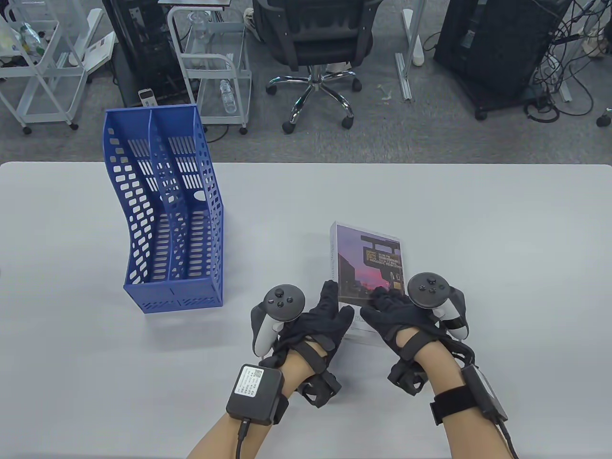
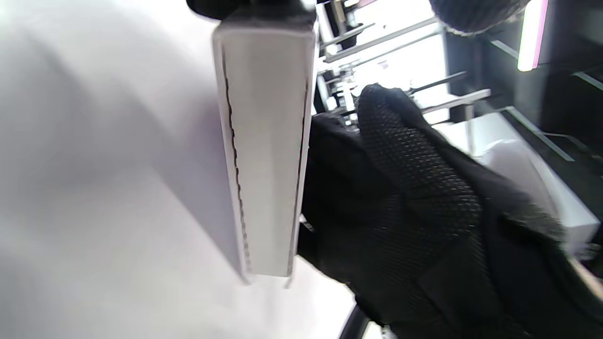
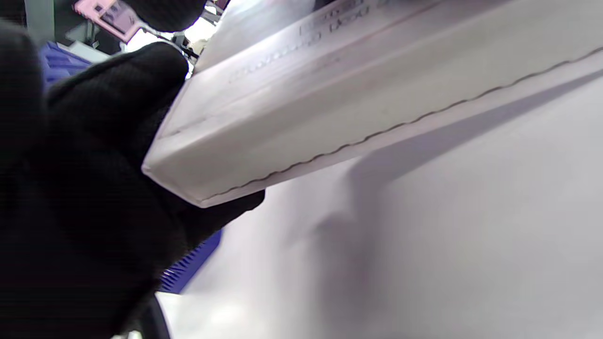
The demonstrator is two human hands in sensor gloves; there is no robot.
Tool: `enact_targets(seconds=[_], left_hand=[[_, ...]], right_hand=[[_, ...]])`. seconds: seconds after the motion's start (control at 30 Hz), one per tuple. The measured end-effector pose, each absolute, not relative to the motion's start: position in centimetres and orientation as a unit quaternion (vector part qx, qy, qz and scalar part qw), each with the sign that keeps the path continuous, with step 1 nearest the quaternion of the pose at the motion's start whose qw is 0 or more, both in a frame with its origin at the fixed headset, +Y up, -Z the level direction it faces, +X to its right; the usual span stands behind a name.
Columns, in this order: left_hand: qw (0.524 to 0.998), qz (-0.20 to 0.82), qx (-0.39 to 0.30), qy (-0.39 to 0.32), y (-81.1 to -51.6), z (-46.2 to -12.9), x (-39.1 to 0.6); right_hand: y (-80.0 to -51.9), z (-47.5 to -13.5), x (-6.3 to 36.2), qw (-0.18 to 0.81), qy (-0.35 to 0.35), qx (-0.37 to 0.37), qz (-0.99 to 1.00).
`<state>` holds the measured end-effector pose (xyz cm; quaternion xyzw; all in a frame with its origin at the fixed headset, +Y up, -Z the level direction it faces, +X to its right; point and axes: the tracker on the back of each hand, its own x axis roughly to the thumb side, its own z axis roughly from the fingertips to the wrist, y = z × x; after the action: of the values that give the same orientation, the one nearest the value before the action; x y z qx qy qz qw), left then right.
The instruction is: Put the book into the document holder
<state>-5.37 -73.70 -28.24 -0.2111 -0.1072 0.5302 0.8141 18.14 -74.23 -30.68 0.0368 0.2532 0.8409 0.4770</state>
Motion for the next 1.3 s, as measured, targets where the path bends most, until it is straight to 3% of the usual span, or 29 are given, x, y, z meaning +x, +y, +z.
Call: enact_targets(seconds=[0.2,0.57,0.67,0.87,1.03,1.2,1.3], left_hand=[[0.832,0.509,-0.142,-0.166,-71.8,-28.1,-5.1],[0.817,0.512,-0.122,-0.235,-69.0,-27.6,-3.2],[0.841,0.469,-0.119,-0.241,-68.6,-27.6,-2.8],[0.83,0.486,-0.149,-0.229,-68.7,-27.7,-2.3],[0.826,0.489,-0.16,-0.229,-68.6,-27.9,-2.0],[0.828,0.485,-0.16,-0.23,-68.2,-28.3,-1.9],[0.831,0.485,-0.163,-0.219,-67.9,-28.7,-2.2]], right_hand=[[-74.5,-30.8,19.4,0.569,0.26,0.026,0.78],[-75.2,-30.9,20.5,0.646,0.278,0.007,0.711],[-75.4,-30.8,20.5,0.652,0.294,0.005,0.699],[-74.7,-30.9,21.2,0.644,0.277,0.009,0.713],[-72.4,-31.0,21.8,0.718,0.24,0.075,0.65],[-72.1,-31.0,21.4,0.608,0.243,0.086,0.751],[-72.0,-31.0,21.2,0.644,0.248,0.087,0.719]])
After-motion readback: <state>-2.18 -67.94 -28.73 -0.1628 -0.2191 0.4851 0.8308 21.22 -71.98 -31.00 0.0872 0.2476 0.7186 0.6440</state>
